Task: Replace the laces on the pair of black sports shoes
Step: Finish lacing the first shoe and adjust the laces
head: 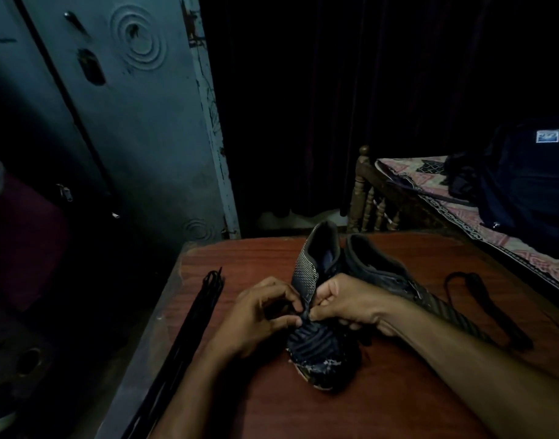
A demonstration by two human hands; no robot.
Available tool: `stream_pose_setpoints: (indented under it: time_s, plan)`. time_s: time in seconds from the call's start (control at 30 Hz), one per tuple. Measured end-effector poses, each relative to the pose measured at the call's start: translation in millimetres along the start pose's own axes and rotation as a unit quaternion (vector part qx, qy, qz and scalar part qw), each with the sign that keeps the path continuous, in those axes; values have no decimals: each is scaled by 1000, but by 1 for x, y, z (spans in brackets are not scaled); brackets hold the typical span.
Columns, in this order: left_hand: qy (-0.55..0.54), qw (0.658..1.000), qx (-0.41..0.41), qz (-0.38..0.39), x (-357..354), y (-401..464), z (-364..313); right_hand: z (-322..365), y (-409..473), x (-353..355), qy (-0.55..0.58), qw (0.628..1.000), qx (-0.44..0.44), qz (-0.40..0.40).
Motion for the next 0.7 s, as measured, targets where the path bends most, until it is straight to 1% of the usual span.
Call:
stream_pose_setpoints:
  time_s: [0.13,0.2,0.27,0.33,0.47,0.63,0.7]
  plan:
    - [30,999,-20,-1,-1,1,-6,-5,-5,-1,56,997,39,-27]
    - [42,999,-23,-5,-2,0,-8,0,-11,0,28,994,79,-68]
    - [56,998,-27,-12,-4,0,-10,5,-16,0,-24,987,115,-112]
    - [71,997,-34,-15,-6,1,-12,6,-23,3,-53,980,131,-137]
    - [121,991,-57,-6,-9,2,-17,-1,-32,4,-3,986,113,-124]
    - [163,984,-62,25,-13,1,-15,-1,-34,3,-61,981,84,-161]
    - [179,981,-65,40,-14,0,-15,3,-33,3,-80,981,79,-158]
Point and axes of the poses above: each hand's wrist, its own y-axis towards the middle knuckle, its own x-axis out of the back of the hand, z = x × y, the point moved 7 cm from there along y, towards the middle knuckle, and after that the axes turned 11 degrees about -x, right-handed, at the moved point
